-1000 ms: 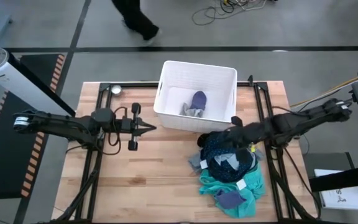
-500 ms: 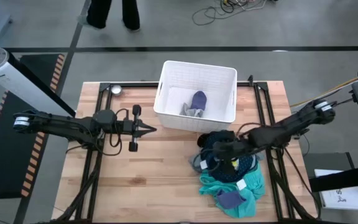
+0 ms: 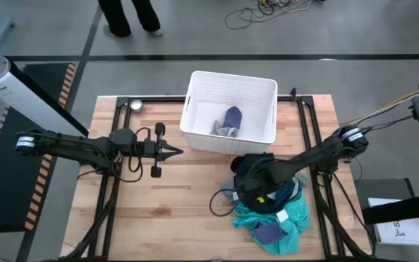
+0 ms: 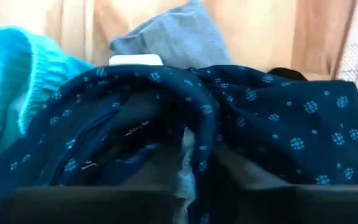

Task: Sort clothes
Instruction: Put the dark blue polo shirt into the laundry bin

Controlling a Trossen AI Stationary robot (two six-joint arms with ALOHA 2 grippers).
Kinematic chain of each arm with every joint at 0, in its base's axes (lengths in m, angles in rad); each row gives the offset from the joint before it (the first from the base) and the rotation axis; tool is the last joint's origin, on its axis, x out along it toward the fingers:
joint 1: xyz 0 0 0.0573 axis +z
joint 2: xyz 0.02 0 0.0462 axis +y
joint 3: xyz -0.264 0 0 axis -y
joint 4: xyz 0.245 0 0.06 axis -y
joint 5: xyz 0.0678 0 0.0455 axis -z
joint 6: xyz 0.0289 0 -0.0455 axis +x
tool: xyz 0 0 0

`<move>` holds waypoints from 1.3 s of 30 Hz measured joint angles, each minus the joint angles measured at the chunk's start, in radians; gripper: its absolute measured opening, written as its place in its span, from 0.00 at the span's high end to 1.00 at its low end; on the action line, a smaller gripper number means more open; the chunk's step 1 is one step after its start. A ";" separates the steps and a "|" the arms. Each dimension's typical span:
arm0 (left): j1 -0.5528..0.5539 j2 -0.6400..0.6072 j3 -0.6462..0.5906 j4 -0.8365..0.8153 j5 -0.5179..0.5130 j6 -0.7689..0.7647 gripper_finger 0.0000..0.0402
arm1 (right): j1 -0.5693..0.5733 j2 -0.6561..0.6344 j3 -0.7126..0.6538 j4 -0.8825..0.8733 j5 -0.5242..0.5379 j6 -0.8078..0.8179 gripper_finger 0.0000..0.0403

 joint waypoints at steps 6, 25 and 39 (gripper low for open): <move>0.000 0.000 -0.005 0.000 0.000 0.000 1.00 | 0.012 0.052 0.166 -0.155 0.010 -0.021 0.97; 0.000 0.055 -0.005 0.113 0.001 -0.003 1.00 | 0.024 0.030 0.841 -0.354 0.382 -0.222 0.99; 0.000 0.150 -0.005 0.243 0.005 -0.117 0.81 | 0.023 0.016 1.130 -0.130 0.564 -0.601 0.99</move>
